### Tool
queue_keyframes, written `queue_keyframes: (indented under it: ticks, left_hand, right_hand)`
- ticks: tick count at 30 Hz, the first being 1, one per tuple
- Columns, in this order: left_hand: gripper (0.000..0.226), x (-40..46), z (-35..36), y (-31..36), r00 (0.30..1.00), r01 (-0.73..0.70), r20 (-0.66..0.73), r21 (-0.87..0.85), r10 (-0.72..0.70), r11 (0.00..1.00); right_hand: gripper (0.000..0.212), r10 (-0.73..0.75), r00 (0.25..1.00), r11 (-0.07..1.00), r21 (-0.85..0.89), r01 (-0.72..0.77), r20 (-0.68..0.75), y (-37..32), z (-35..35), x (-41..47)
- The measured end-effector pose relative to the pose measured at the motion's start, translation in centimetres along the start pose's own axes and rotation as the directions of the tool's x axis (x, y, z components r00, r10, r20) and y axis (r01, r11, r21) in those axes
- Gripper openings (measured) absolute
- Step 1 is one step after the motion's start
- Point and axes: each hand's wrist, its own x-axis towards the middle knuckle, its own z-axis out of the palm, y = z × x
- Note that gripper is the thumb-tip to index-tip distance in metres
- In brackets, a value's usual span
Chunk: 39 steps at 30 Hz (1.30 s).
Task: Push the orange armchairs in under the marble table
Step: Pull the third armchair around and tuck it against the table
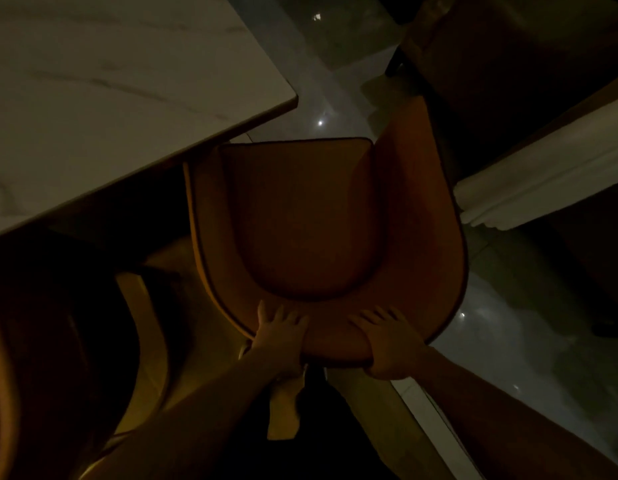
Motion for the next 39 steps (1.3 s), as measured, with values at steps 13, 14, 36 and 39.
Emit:
queue_keyframes:
  ticks: [13,14,36,39]
  left_hand:
    - [0.085,-0.7,1.0,0.6,0.979,0.062,-0.19,-0.055,-0.071,0.997]
    - [0.083,-0.9,1.1,0.8,0.973,0.079,-0.212,-0.071,-0.092,0.994]
    - [0.083,-1.0,2.6,1.9,0.919,0.117,-0.362,-0.128,-0.156,0.985]
    - [0.074,-0.8,2.7,2.2,0.92,0.135,-0.354,-0.12,-0.169,0.984]
  right_hand:
    - [0.101,-0.11,0.994,0.992,0.06,0.109,0.015,0.9,0.0,0.7]
    - [0.101,-0.116,0.993,0.991,0.068,0.115,0.01,0.9,0.0,0.8]
    - [0.098,-0.173,0.982,0.981,0.069,0.179,-0.081,1.2,0.7,1.4]
    - [0.095,-0.175,0.981,0.982,0.059,0.18,-0.089,1.2,0.7,1.4]
